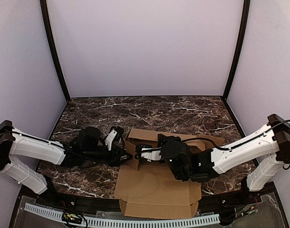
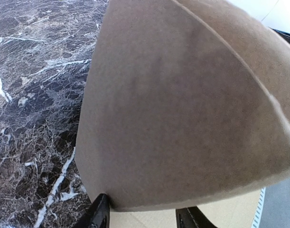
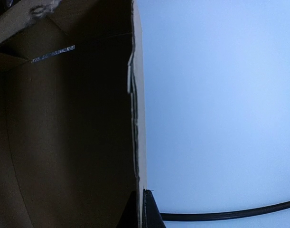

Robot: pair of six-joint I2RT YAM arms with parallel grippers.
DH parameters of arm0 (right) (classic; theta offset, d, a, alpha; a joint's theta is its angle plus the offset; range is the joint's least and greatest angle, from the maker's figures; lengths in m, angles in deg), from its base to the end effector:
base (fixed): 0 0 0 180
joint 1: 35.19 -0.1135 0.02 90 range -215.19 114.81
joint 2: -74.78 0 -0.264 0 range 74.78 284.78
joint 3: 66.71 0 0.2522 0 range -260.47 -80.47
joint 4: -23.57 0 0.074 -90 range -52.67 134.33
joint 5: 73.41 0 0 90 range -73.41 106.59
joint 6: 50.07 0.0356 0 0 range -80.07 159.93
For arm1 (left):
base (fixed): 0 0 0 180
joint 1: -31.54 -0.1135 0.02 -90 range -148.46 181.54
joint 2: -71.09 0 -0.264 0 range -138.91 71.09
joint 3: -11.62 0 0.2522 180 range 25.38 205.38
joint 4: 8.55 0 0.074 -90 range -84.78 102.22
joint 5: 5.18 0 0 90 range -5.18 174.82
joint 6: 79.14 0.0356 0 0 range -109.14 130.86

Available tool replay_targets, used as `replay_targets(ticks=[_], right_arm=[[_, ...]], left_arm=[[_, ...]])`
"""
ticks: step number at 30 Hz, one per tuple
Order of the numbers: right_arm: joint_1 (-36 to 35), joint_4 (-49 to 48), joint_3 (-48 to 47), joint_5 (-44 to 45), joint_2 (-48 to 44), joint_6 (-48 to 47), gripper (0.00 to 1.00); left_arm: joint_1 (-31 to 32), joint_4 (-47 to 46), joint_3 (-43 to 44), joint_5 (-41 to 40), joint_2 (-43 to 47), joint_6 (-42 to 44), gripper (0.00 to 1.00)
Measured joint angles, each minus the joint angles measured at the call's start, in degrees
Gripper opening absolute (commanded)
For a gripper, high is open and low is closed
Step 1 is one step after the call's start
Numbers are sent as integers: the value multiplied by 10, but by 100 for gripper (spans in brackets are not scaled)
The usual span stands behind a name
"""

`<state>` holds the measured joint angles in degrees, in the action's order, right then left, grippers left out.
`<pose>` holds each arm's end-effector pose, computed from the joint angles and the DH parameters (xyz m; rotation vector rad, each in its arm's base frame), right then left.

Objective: Fold the paper box

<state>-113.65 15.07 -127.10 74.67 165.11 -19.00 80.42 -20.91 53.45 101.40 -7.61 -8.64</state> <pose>0.0949 0.3138 0.2177 -1.3561 1.2225 -0.7369 0.1689 -0.2089 0.1762 0.7335 2.0105 -1.0268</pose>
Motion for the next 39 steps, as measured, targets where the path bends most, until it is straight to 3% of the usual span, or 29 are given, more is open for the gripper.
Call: replay_targets(ticks=[18, 39], right_arm=[[-18, 84, -45, 56, 28, 72, 0], [-27, 243, -97, 81, 31, 205, 0]], left_arm=[[67, -1, 7, -190, 0, 18, 47], [73, -57, 11, -250, -30, 90, 49]])
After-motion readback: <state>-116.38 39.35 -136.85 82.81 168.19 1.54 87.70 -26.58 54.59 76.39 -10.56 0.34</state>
